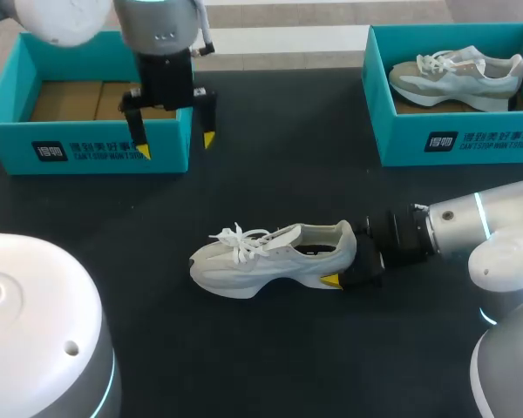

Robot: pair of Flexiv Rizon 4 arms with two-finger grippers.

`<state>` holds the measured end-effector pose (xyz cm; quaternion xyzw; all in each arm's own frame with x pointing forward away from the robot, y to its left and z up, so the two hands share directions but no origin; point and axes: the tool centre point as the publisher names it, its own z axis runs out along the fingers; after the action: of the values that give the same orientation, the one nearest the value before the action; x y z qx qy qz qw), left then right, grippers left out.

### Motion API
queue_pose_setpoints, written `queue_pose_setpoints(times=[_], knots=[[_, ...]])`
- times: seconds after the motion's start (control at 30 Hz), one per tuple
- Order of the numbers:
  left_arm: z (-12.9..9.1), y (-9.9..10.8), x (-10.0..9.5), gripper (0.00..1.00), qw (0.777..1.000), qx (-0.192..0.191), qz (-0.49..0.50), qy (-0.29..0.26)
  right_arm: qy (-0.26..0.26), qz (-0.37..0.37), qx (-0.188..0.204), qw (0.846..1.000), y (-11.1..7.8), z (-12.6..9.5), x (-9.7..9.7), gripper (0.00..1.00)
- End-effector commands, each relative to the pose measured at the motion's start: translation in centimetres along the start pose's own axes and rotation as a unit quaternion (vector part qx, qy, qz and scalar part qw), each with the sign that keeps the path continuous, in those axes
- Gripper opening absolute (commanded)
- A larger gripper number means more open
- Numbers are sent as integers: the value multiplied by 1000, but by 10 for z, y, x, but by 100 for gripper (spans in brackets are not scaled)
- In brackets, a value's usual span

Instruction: Take the shoe out of the shoebox, open the shoe tongue, remove and reinsert the insole, then place the shoe into the shoebox

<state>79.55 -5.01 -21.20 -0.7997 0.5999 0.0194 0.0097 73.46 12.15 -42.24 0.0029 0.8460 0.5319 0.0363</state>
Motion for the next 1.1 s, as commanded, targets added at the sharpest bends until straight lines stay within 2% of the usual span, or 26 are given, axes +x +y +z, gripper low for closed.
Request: queue_pose_setpoints(times=[0.03, 0.13, 0.2, 0.37, 0.63, 0.9, 1.1], knots=[[6, 18, 6, 100, 1000, -8, -3, 4, 1, 0, 2, 1000, -5, 10, 2, 0], [10, 35, 8, 100, 1000, -15, -4, 11, 1, 0, 2, 1000, -5, 10, 2, 0], [15, 48, 10, 100, 1000, -6, -4, 9, 1, 0, 2, 1000, -5, 10, 2, 0], [28, 77, 13, 100, 1000, -19, -4, 20, 1, 0, 2, 1000, -5, 10, 2, 0], [43, 108, 25, 100, 999, -23, 16, 27, 1, 0, 2, 1000, -5, 10, 2, 0], [53, 118, 53, 100, 996, -39, 70, 45, 1, 0, 2, 1000, -5, 10, 2, 0], [58, 118, 73, 100, 992, -26, 110, 51, 1, 0, 2, 1000, -5, 10, 2, 0]])
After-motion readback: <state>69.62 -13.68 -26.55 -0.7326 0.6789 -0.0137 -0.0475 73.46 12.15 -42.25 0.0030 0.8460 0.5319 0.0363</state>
